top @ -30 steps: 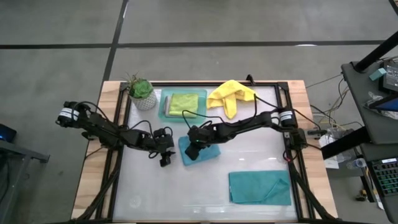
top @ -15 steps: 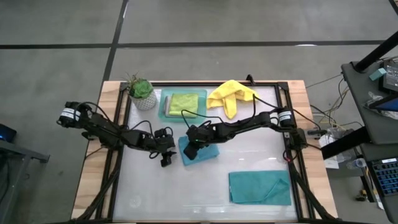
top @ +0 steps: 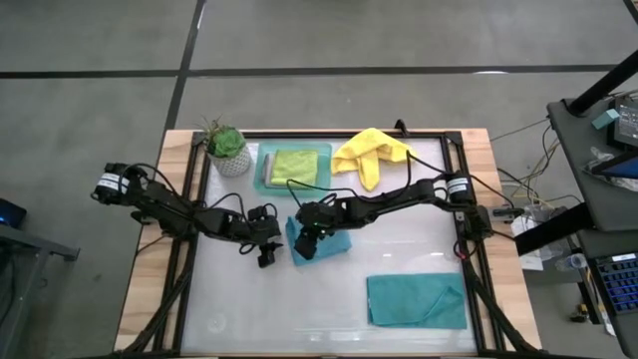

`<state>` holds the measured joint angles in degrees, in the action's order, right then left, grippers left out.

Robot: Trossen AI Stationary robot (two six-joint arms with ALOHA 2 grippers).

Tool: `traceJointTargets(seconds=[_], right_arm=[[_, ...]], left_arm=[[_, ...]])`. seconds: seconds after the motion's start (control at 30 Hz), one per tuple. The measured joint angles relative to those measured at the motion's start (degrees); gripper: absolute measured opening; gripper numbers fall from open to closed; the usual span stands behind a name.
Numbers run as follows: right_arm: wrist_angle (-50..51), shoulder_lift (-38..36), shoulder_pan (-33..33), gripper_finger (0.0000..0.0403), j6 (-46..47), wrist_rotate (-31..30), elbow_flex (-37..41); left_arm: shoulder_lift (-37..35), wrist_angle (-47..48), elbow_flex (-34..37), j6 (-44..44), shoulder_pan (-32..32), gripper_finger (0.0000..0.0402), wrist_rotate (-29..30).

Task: Fold microfiber towels
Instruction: Fold the top blue microfiber towel

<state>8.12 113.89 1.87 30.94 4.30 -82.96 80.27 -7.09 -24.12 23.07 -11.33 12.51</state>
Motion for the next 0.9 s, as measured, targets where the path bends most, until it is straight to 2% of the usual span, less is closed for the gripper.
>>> traceJointTargets(seconds=[0.13,0.27,0.4,0.47,0.57,0.73,0.9], right_arm=[[5.66,-2.77,0.69,0.0205,-9.27,1.67,0.0],[17.11,-6.31,2.5,0.0205,-21.86,1.63,0.0],[27.0,-8.39,4.64,0.0195,-30.2,-2.87,0.32],[30.63,-8.68,5.49,0.0185,-31.87,-4.75,0.74],[30.9,-8.98,6.29,0.0167,-32.38,-5.0,2.1],[30.8,-8.97,6.67,0.0141,-31.94,-7.02,5.52],[30.24,-9.07,6.62,0.0111,-30.98,-9.51,7.53]], left_arm=[[0.0,0.0,0.0,0.0,0.0,0.0164,-0.02],[0.0,-0.42,-0.07,0.02,0.0,0.0164,-0.02],[0.0,-1.06,-0.07,0.03,0.0,0.0164,-0.21],[0.0,-1.99,-0.06,0.03,0.0,0.0164,-0.24],[0.0,-1.89,-0.12,0.05,-0.02,0.0164,-0.49],[-0.08,-1.94,-0.17,1.13,-0.37,0.0164,-6.7],[-0.07,-2.12,-0.54,4.97,-4.41,0.0157,-8.17]])
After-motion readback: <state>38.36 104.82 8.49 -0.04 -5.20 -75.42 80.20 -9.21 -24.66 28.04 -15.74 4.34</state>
